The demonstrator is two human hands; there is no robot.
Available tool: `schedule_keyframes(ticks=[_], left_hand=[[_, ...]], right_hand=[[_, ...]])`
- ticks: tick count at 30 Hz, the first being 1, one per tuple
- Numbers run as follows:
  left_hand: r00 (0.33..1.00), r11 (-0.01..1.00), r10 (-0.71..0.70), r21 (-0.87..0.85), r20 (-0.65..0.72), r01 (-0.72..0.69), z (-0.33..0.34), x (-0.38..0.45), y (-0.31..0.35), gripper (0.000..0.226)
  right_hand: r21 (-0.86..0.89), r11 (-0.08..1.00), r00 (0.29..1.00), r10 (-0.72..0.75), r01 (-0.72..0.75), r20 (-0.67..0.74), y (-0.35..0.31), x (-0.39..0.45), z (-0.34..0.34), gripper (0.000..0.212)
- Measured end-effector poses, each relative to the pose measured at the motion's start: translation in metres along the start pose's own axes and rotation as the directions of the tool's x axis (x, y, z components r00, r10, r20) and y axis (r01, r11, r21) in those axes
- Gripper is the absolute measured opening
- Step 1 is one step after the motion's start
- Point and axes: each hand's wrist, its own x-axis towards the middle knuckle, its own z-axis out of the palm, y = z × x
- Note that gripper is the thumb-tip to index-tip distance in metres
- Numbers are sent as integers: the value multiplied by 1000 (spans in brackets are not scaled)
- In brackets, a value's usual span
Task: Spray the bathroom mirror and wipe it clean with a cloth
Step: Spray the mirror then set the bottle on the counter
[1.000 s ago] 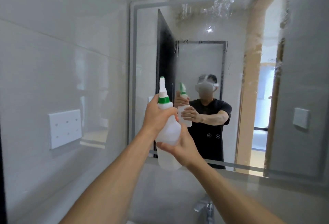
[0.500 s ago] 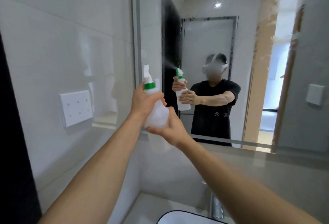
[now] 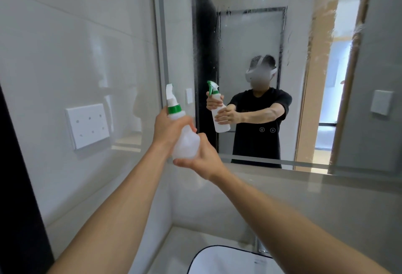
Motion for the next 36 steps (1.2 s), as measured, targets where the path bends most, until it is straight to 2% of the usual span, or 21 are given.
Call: schedule_keyframes(ticks=[11, 18, 24, 28, 36], left_hand=[[997, 996, -83, -46, -3, 83, -10, -12, -27, 40], [991, 990, -133, -41, -20, 133, -11, -19, -36, 32], [985, 984, -172, -55, -12, 171, -7, -30, -51, 37], [982, 980, -190, -53, 13, 190, -5, -40, -61, 34], [970, 969, -241, -44, 26, 242, -2, -53, -78, 39]], right_hand=[[19, 999, 998, 36, -37, 42, 18, -13, 20, 81], [79, 994, 996, 69, -74, 65, 27, -21, 24, 76], [42, 991, 990, 121, -124, 68, 40, -33, 25, 72], [38, 990, 988, 135, -138, 81, 48, -42, 26, 78], [-10, 982, 976, 188, -188, 113, 64, -55, 30, 71]])
